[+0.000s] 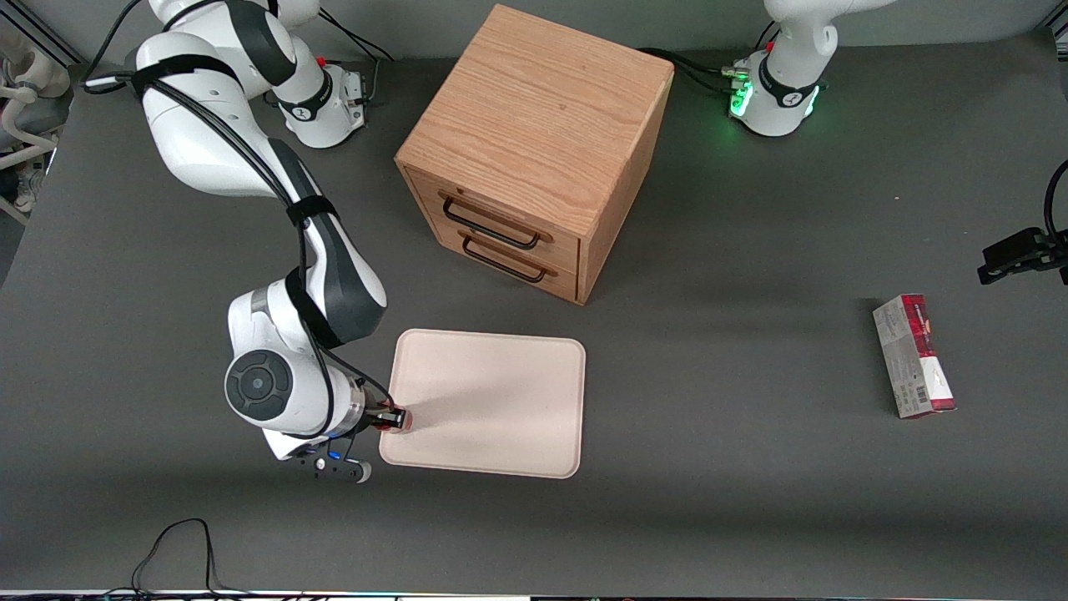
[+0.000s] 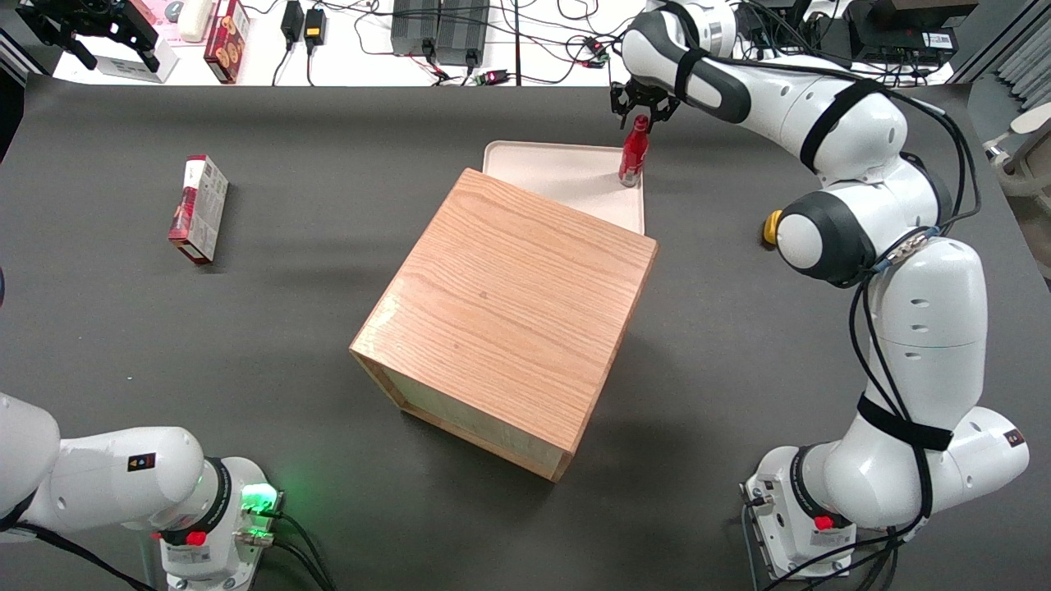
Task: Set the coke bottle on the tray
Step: 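Lower the bottle onto the tray and open the right gripper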
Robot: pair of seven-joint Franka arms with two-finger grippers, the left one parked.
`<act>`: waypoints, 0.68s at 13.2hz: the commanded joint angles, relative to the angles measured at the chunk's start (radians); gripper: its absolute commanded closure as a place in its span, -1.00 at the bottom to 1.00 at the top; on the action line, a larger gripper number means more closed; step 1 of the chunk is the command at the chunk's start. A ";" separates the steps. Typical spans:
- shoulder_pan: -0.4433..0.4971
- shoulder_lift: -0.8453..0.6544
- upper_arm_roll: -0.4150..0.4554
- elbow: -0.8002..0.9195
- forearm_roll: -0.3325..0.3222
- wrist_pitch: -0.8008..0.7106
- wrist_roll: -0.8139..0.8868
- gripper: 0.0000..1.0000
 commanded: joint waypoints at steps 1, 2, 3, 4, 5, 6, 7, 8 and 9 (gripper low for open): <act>0.015 0.014 -0.009 0.034 -0.020 0.000 0.023 -1.00; 0.015 0.014 -0.009 0.034 -0.020 0.000 0.023 -1.00; 0.015 0.014 -0.009 0.034 -0.020 0.000 0.023 -1.00; 0.015 0.014 -0.009 0.034 -0.020 0.000 0.023 -1.00; 0.015 0.014 -0.009 0.034 -0.022 0.000 0.023 -1.00; 0.015 0.014 -0.009 0.034 -0.022 0.000 0.024 -1.00; 0.016 0.014 -0.009 0.034 -0.022 0.000 0.024 -1.00; 0.016 0.010 -0.009 0.034 -0.022 -0.002 0.024 -1.00; 0.015 0.002 -0.010 0.034 -0.022 -0.008 0.023 -1.00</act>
